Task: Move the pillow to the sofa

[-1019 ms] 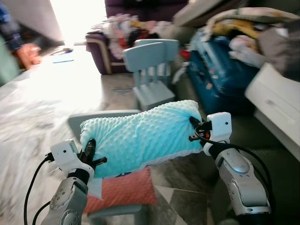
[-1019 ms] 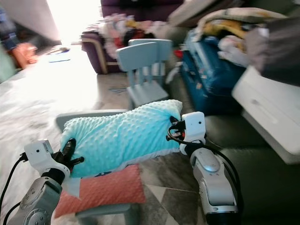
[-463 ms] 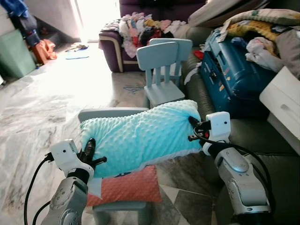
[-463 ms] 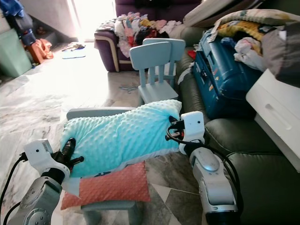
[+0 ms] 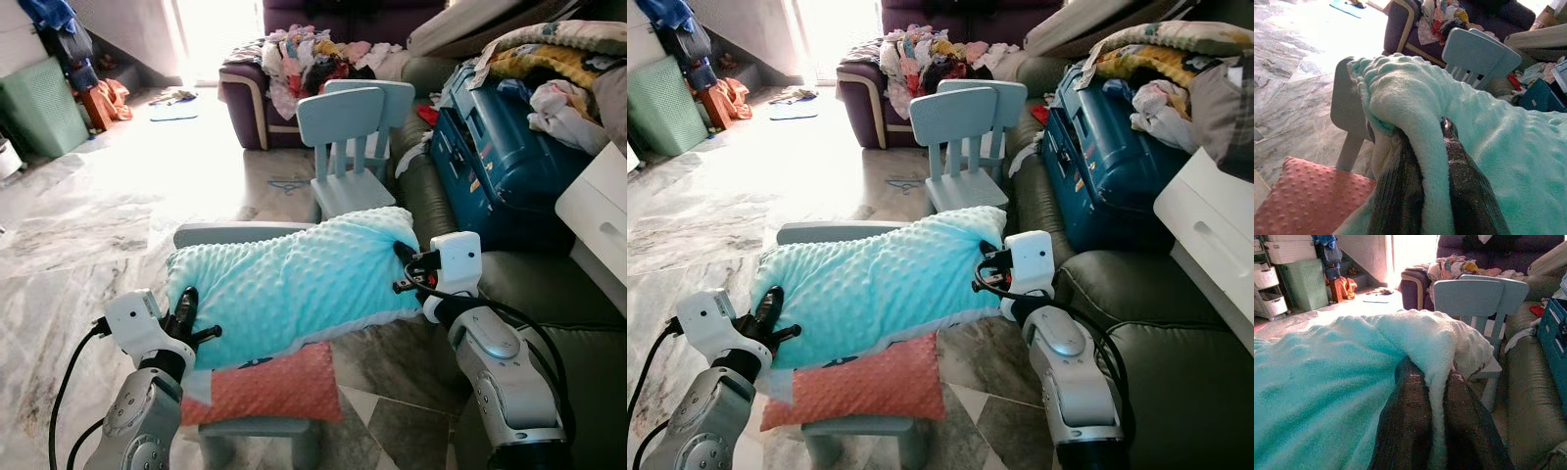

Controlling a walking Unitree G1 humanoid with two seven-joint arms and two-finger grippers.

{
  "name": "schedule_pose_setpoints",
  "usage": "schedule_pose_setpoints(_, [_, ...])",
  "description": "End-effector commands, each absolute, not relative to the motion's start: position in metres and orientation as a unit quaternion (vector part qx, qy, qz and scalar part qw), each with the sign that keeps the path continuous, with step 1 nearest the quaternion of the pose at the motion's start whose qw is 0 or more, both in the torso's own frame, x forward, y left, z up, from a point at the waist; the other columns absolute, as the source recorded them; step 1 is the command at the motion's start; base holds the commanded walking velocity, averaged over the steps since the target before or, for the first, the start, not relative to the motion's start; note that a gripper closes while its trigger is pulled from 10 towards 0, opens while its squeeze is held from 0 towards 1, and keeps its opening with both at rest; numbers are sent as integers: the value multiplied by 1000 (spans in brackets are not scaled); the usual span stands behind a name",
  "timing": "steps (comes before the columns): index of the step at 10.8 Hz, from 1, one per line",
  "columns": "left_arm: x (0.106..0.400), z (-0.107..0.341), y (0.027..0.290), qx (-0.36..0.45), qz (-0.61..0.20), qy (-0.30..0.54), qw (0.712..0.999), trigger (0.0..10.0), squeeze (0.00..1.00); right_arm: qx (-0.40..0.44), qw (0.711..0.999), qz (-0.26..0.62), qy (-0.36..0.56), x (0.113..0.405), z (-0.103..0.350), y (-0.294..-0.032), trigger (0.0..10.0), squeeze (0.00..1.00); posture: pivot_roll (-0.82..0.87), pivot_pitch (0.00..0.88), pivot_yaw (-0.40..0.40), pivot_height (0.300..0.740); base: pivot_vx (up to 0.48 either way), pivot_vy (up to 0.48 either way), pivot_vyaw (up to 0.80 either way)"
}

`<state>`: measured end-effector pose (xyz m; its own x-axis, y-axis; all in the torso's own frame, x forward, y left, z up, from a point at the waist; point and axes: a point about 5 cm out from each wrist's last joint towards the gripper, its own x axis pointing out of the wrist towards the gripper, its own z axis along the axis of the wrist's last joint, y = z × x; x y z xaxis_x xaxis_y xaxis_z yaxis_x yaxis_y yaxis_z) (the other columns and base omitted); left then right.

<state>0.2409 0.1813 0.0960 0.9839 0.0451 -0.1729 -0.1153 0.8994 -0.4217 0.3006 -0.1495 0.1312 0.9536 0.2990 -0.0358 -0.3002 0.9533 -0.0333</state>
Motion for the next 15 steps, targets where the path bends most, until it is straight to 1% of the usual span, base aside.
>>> schedule_pose_setpoints(1, [244, 99, 182, -220, 41, 75, 972, 10000, 0, -17, 988, 154, 3, 303, 138, -149, 10000, 0, -208, 0, 57, 740, -247, 0, 0])
schedule_pose_setpoints(15, [245, 98, 182, -222, 42, 81, 971, 10000, 0, -12, 988, 151, 3, 303, 138, -147, 10000, 0, -214, 0, 62, 740, -266, 0, 0])
